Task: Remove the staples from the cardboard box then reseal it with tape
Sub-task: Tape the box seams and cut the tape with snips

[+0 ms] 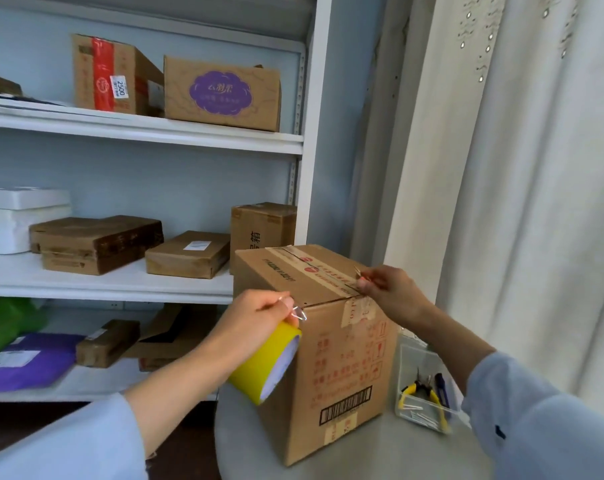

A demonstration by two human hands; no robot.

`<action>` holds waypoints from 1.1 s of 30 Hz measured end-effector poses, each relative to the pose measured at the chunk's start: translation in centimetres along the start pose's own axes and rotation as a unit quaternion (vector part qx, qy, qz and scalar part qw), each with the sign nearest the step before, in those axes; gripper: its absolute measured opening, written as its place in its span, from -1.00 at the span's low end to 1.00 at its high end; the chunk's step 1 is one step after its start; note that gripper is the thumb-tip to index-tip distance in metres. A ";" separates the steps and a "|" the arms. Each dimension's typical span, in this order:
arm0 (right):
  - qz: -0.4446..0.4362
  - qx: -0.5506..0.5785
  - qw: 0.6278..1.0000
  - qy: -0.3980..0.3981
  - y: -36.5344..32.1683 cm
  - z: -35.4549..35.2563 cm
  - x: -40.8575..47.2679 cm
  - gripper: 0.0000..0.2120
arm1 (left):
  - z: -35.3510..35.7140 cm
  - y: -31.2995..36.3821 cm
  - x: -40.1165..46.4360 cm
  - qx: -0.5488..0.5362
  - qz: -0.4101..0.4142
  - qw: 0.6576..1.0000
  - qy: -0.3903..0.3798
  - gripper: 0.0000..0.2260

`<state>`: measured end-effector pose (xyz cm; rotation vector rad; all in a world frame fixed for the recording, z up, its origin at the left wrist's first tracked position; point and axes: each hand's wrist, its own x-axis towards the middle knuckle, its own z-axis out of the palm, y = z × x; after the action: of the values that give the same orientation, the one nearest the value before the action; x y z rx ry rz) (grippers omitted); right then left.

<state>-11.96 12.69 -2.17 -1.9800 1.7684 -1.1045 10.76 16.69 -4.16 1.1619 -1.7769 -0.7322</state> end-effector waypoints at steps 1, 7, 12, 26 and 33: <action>-0.004 -0.002 1.000 0.028 -0.4 0.1 -0.1 -0.73 | -0.7 -0.2 0.6 -0.010 0.002 1.000 0.004 -0.65; -0.021 -0.060 0.995 0.073 -2.1 3.8 -0.9 -0.69 | -0.2 -1.0 2.5 0.194 0.040 0.978 -0.061 -0.64; 0.025 -0.031 0.997 0.073 -0.7 1.5 0.6 -0.71 | 3.0 0.4 2.1 0.088 0.048 0.993 -0.066 -0.71; -0.073 0.154 0.985 -0.031 -2.5 -1.3 -3.2 -0.86 | 6.2 1.6 1.3 -0.053 0.010 0.991 -0.126 -0.88; -0.072 0.074 0.990 -0.095 -1.7 -1.7 -3.7 -0.91 | 5.9 2.1 1.4 -0.031 -0.002 0.990 -0.137 -0.88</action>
<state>-11.71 17.00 -1.23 -2.0715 1.4274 -1.0177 4.34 16.29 -4.65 1.0632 -1.9611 -0.9819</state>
